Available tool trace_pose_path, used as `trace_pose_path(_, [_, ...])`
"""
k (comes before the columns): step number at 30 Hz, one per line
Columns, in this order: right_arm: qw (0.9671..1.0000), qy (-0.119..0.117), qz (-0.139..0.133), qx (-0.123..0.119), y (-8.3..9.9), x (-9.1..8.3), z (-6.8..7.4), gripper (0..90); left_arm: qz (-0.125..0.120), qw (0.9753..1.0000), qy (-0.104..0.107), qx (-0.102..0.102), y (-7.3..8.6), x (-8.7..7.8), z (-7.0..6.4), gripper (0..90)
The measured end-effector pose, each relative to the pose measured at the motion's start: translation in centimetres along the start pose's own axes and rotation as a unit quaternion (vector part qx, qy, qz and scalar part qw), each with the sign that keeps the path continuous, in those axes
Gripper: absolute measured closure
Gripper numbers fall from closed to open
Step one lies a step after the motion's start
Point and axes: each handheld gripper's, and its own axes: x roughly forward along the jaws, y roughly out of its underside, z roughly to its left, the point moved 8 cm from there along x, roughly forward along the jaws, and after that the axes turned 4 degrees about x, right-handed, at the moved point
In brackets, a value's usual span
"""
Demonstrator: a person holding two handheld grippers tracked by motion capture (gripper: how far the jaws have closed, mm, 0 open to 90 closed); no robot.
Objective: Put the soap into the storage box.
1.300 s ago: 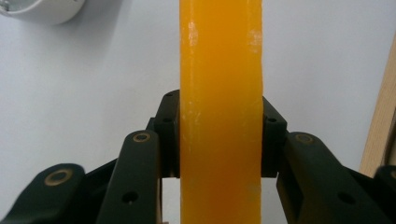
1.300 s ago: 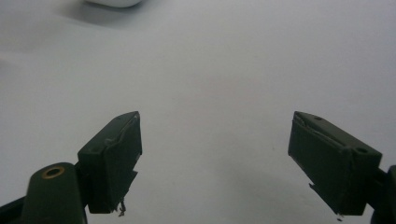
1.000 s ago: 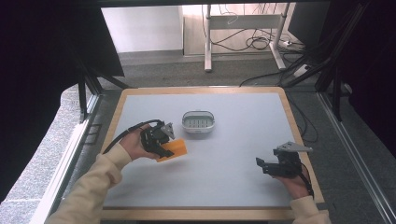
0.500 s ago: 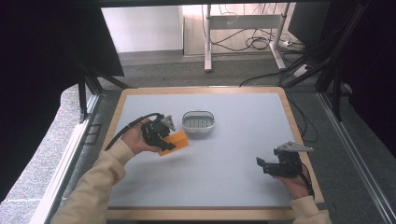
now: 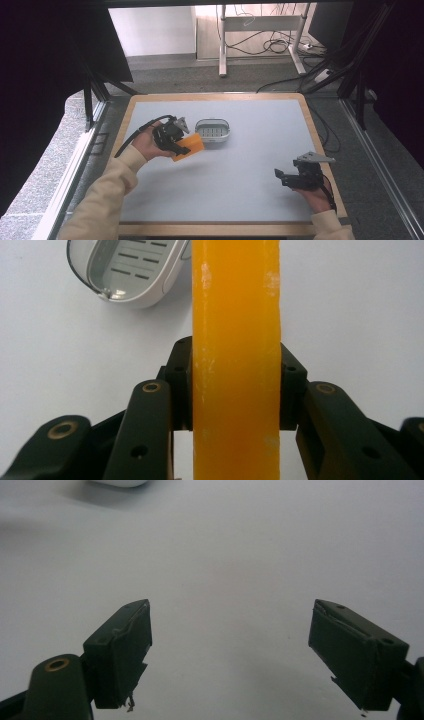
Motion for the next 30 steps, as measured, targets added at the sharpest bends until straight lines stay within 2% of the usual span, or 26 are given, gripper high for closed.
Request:
trace_pose_path(16, [1.0, -0.002, -0.002, 0.003, 0.0, -0.1, -0.1, 17.8, -0.006, 0.9997, 0.005, 0.023, -2.2, -0.4, 1.5, 62.0])
trace_pose_path(19, [1.0, -0.003, -0.004, 0.002, -0.1, -0.1, 0.0, 17.9, 0.001, 0.9995, 0.003, 0.033, -2.5, -0.3, 1.8, 62.0])
trace_pose_path(27, [1.0, -0.002, -0.003, 0.002, 0.0, -0.1, -0.1, 17.9, 0.005, 0.9993, 0.004, 0.038, -3.3, -0.2, 2.5, 62.0])
trace_pose_path(30, [1.0, -0.001, -0.002, 0.001, 0.0, -0.1, -0.1, 17.8, 0.002, 0.999, 0.01, 0.042, -3.6, -0.2, 2.7, 62.0])
